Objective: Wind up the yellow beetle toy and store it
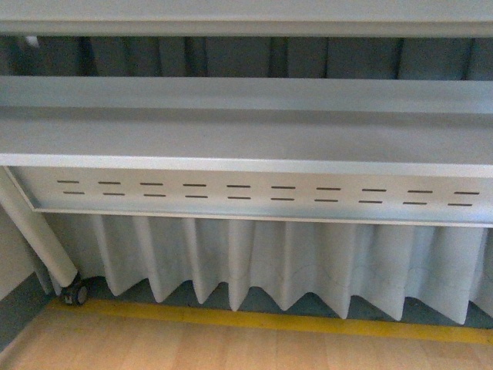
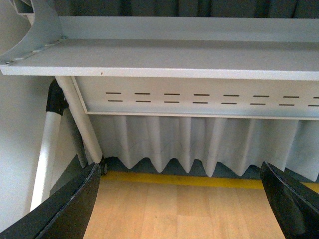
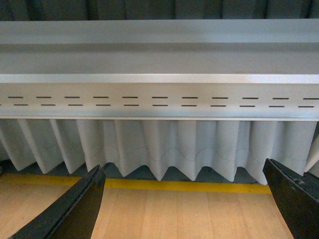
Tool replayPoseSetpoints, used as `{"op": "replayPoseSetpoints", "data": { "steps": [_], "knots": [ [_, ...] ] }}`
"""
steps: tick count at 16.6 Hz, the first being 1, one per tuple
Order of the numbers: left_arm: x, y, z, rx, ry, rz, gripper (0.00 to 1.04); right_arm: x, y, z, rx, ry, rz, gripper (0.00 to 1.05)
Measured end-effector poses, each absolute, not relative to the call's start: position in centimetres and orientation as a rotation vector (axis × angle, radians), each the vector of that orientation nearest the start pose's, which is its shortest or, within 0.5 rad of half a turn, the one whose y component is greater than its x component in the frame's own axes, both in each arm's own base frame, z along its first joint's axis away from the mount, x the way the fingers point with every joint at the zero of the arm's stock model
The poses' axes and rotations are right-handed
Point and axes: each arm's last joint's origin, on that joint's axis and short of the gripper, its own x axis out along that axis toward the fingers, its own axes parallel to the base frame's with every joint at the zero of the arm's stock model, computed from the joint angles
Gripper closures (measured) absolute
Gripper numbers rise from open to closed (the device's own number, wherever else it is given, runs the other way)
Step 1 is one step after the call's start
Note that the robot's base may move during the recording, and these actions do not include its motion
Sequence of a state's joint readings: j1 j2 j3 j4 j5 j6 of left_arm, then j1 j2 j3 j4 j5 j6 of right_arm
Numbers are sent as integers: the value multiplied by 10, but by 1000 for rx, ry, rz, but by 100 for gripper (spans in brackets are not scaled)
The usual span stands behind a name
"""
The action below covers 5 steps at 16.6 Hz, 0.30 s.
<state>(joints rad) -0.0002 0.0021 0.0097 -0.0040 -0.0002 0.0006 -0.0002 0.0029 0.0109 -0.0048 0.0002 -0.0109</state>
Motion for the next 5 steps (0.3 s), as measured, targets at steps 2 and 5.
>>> {"op": "replayPoseSetpoints", "data": {
  "steps": [2,5],
  "knots": [
    [97,0,166,1,-4,0,7,97,0,167,-11,-3,0,7],
    [97,0,166,1,-4,0,7,97,0,167,-11,-3,-1,7]
  ]
}}
